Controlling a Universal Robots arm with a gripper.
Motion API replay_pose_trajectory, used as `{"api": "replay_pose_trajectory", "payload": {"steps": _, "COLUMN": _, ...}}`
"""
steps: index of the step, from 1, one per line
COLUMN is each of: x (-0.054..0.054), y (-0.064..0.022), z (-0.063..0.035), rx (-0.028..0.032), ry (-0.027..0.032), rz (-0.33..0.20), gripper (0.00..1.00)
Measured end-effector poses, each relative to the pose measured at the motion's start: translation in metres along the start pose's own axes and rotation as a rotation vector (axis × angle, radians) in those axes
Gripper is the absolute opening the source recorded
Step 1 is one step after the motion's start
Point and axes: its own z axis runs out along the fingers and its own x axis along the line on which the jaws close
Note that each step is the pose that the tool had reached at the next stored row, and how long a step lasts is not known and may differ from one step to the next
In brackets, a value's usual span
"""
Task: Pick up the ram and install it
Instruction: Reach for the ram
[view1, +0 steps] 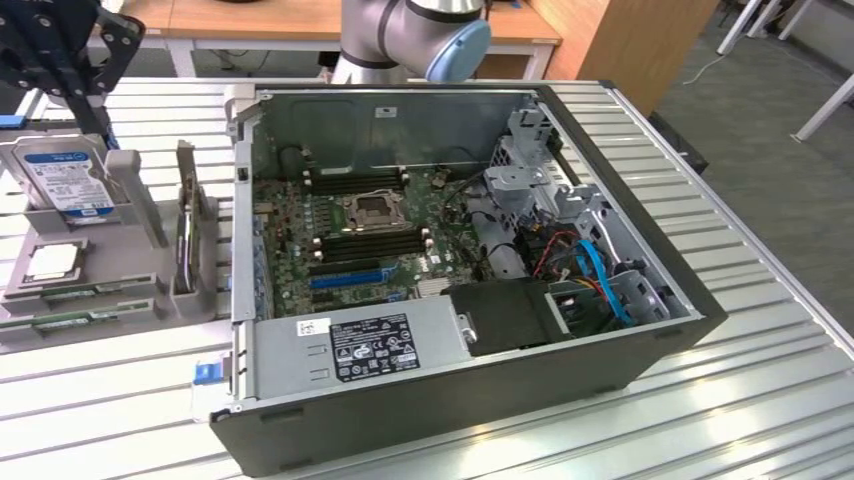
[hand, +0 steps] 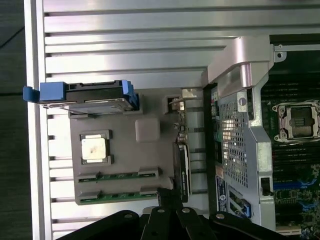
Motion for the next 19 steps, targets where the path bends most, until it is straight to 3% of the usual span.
{"api": "replay_pose_trajectory", "payload": {"steps": 19, "x": 0.037, "y": -0.0028, "z": -0.0006, "rx": 0.0000, "ry": 0.0000, "rz": 0.000, "gripper": 0.10}}
